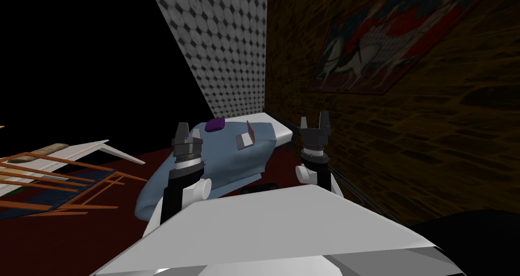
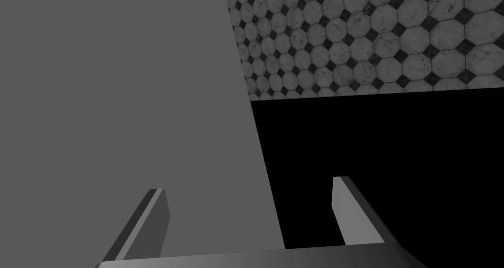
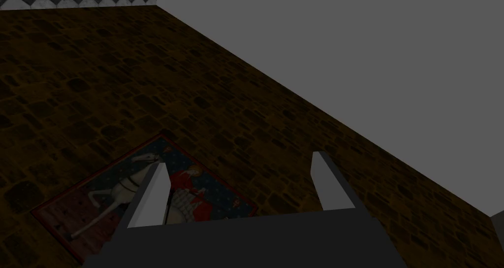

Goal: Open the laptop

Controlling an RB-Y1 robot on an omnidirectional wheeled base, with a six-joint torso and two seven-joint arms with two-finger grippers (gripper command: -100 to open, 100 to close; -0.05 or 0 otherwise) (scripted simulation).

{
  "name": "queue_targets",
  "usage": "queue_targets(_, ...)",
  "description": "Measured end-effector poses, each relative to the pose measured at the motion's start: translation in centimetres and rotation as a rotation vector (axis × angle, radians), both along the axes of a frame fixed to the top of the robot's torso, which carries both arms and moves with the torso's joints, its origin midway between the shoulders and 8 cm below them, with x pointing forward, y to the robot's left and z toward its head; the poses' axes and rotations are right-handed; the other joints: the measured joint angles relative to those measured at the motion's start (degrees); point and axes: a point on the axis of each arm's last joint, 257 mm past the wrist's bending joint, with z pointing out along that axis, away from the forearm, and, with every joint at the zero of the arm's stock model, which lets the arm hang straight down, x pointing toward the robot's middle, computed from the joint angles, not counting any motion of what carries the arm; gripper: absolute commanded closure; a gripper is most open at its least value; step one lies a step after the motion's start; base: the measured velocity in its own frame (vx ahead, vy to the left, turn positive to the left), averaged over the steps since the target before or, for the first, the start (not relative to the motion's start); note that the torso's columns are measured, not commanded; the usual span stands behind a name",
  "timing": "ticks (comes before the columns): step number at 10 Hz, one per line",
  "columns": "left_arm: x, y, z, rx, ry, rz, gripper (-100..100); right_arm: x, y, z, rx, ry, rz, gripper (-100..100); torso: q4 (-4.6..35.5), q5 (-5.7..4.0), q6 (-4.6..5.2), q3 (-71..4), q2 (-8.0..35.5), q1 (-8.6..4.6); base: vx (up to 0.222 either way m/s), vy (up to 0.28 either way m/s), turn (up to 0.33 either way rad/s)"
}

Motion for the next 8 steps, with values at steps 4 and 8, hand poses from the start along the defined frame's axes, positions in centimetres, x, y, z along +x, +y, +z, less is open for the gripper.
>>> queue_targets(4, 0.0, 0.0, 0.01, 0.0, 0.0, 0.0, 0, -0.01, 0.0, 0.01, 0.0, 0.0, 0.0, 0, 14.24, 0.0, 0.0, -28.5, 14.22, 0.0, 0.0, 0.0, 0.0)
queue_targets(8, -0.01, 0.0, 0.02, 0.0, 0.0, 0.0, 0, -0.01, 0.0, 0.01, 0.0, 0.0, 0.0, 0, 31.14, 0.0, 0.0, -62.27, 31.16, 0.0, 0.0, 0.0, 0.0)
